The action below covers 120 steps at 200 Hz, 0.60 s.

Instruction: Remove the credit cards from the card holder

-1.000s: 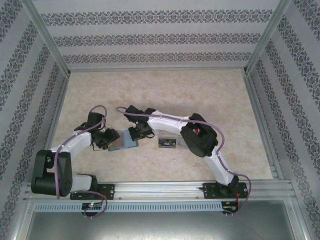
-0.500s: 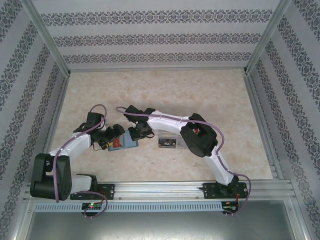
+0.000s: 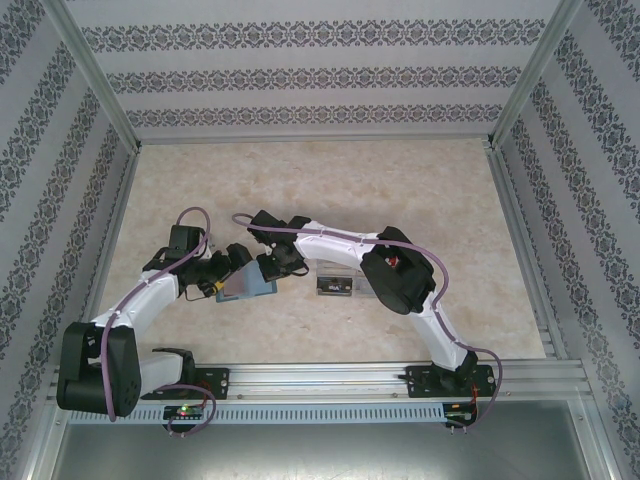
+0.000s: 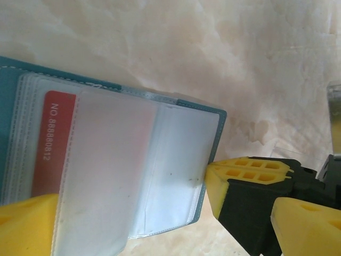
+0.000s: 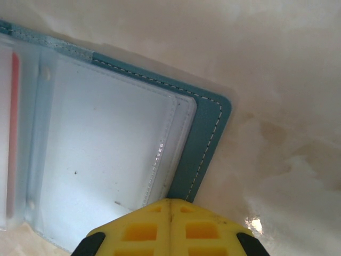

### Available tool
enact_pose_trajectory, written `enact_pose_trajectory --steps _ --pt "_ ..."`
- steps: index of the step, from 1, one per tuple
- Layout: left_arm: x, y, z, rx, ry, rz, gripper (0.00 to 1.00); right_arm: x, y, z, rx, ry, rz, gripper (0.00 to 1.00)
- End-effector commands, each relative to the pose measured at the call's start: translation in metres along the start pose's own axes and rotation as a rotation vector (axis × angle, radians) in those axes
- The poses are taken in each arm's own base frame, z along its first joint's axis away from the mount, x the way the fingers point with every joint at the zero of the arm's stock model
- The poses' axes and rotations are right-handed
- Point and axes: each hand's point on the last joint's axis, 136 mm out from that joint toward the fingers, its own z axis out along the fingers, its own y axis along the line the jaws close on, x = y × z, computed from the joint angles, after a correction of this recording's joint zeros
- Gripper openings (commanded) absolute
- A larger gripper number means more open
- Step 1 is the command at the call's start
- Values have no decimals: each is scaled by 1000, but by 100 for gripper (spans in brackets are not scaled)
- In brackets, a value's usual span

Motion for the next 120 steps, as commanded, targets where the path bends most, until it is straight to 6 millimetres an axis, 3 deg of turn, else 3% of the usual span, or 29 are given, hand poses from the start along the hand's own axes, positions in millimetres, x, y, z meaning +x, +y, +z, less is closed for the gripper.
enact_pose_trajectory --steps 1,46,120 --pt "4 -10 5 64 23 4 98 10 4 11 -8 46 18 0" --pt "1 -35 2 203 17 11 95 9 1 8 6 28 24 0" --pt "8 -65 8 288 53 49 89 -7 -24 -32 73 -141 82 0"
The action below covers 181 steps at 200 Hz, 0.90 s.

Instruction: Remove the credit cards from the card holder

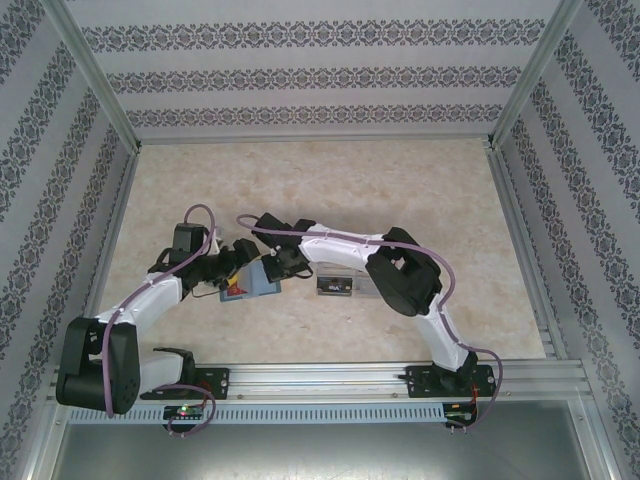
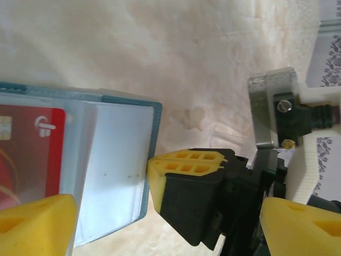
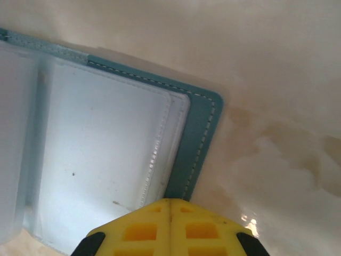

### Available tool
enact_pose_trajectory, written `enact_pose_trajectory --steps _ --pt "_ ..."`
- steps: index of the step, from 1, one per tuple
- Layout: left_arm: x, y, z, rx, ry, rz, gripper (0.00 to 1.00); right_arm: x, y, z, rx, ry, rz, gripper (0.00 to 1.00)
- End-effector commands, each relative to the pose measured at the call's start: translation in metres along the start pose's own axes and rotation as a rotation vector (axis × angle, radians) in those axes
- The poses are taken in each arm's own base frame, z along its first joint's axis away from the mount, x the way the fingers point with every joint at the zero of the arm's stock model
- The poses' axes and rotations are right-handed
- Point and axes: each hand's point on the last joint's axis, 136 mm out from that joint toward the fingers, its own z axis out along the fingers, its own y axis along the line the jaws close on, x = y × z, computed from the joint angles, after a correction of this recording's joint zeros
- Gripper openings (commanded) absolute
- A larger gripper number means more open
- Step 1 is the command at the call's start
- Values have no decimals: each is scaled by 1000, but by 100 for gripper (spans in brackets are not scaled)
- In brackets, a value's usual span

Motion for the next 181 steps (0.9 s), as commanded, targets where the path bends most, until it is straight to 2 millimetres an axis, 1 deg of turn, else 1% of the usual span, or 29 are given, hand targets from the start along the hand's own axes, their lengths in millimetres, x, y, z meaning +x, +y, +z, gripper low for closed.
enact_pose_trajectory --steps 1,26,52,73,89,107,129,148,165,173,178,181 --pt "0 -22 6 73 11 34 89 -14 -11 -25 31 -96 48 0" --pt "3 -28 12 76 23 48 87 -15 -15 -31 23 -111 66 0" --pt "8 -33 20 89 43 55 84 -19 -14 -36 17 -130 74 0" --pt "10 -31 21 73 43 57 84 -22 -13 -39 8 -143 81 0" --pt "9 -28 17 47 26 65 83 -23 -12 -40 4 -141 78 0" --pt "7 -28 12 34 3 82 82 -23 -12 -39 3 -141 78 0" --pt "7 -29 9 30 -4 86 82 -23 -12 -39 1 -140 79 0" --pt "4 -26 7 3 -20 88 82 -24 -13 -38 0 -137 82 0" --pt "-2 -18 -3 -64 -62 91 82 -25 -10 -38 -12 -136 78 0" --pt "-6 -10 -9 -112 -92 90 82 -26 -8 -38 -24 -132 73 0" --pt "-9 -5 -14 -147 -112 89 80 -26 -6 -39 -33 -133 70 0" --pt "-9 1 -17 -179 -120 84 78 -26 -5 -39 -39 -131 69 0"
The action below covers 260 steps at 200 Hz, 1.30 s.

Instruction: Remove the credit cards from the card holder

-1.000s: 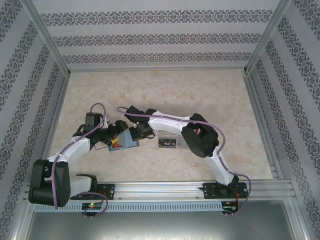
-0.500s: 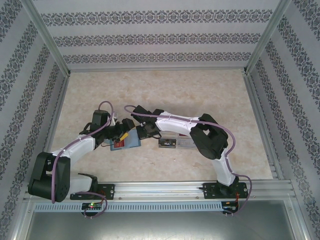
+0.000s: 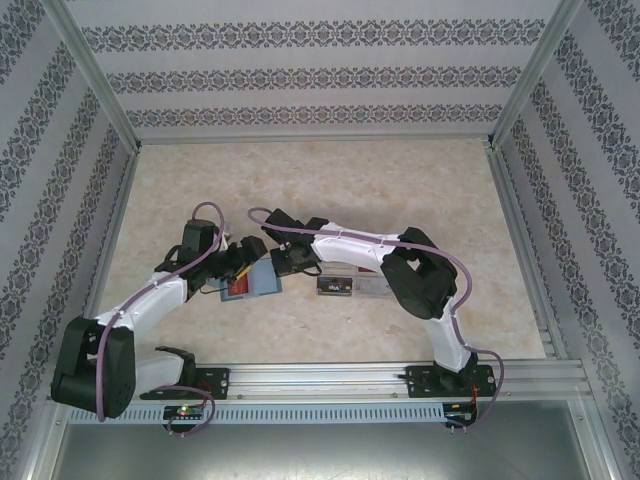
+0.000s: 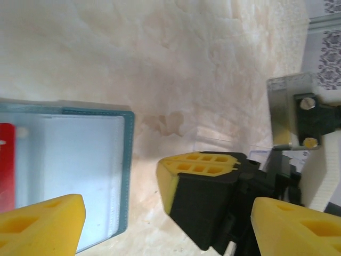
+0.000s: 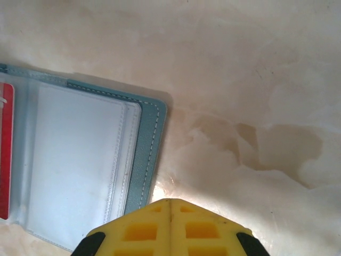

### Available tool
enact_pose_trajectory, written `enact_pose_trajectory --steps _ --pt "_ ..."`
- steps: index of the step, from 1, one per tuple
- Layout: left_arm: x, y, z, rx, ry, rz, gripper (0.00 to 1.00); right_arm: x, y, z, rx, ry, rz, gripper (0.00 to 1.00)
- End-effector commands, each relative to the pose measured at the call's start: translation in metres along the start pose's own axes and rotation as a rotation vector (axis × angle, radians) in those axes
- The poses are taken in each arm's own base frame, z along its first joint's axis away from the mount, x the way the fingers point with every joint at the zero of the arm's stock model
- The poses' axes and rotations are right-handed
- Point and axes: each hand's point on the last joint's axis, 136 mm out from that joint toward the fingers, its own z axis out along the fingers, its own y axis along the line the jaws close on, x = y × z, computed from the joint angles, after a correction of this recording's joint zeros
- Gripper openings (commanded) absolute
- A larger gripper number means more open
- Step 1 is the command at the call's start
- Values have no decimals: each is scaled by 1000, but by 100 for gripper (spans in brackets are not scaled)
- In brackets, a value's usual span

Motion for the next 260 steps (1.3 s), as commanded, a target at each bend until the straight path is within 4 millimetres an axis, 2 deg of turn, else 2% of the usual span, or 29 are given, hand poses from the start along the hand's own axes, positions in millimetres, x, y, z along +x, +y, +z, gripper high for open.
enact_pose_trajectory --steps 1,31,50,63,76,97,123,179,201,260 --pt "-9 19 -21 -159 -64 25 78 -17 13 -16 -58 -46 15 0" --pt "-18 55 -48 -333 -150 -9 59 -21 29 -17 -132 -42 12 0" --pt "-17 70 -56 -388 -170 -31 49 -24 42 -17 -189 -34 16 0" --pt "-14 81 -57 -421 -166 -54 41 -25 54 -18 -243 -25 15 0" --pt "-10 91 -54 -446 -148 -76 29 -26 69 -21 -303 -20 5 0" --pt "-6 102 -48 -471 -120 -95 18 -26 89 -21 -397 9 3 2" --pt "-2 111 -40 -490 -87 -106 7 -21 99 -12 -440 63 13 4" --pt "8 128 -33 -539 -37 -132 6 -10 96 12 -448 159 57 7" --pt "11 132 -31 -551 -24 -142 6 -7 94 17 -447 175 68 12" --pt "16 138 -28 -564 1 -162 6 -3 95 26 -464 213 84 17"
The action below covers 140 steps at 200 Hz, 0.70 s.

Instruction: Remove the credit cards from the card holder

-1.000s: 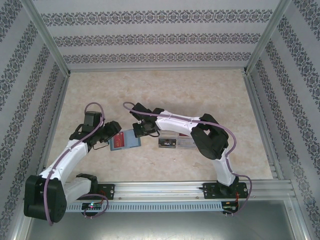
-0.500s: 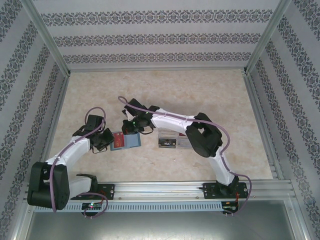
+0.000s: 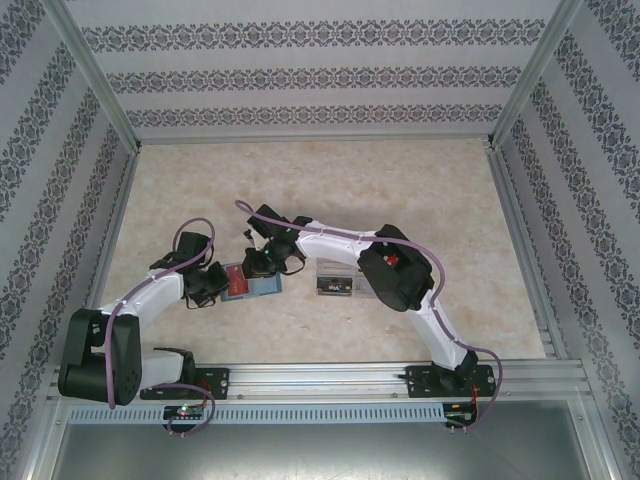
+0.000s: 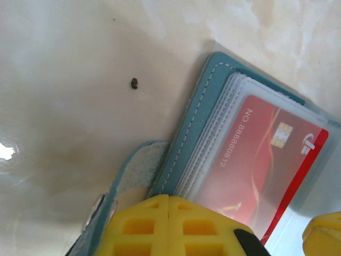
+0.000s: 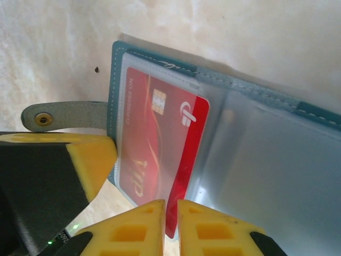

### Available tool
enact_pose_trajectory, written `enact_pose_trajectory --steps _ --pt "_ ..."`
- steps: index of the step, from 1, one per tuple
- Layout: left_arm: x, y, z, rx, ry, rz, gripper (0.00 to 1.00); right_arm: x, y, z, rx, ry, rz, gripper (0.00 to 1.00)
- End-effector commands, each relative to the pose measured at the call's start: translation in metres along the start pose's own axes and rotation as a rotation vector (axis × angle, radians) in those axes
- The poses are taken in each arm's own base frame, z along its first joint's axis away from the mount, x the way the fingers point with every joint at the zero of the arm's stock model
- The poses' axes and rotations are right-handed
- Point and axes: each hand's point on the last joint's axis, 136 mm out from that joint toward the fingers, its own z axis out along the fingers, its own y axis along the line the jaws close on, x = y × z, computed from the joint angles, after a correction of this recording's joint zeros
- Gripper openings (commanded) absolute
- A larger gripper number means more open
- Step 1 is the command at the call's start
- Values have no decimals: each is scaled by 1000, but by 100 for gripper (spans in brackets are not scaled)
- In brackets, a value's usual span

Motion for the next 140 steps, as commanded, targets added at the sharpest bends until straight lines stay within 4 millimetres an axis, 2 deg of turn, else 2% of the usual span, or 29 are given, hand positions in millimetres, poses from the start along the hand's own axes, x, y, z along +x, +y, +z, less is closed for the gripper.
enact_pose_trajectory --steps 1,87,115,140 --pt "4 12 5 -38 18 -16 6 -2 0 5 -19 24 22 17" --pt "5 10 5 -26 24 -15 6 1 -11 15 7 54 53 20" --pt "6 10 5 -21 28 -16 6 1 -9 17 -2 61 52 20" --pt "7 9 5 -18 30 -15 6 1 -8 18 -7 62 49 10"
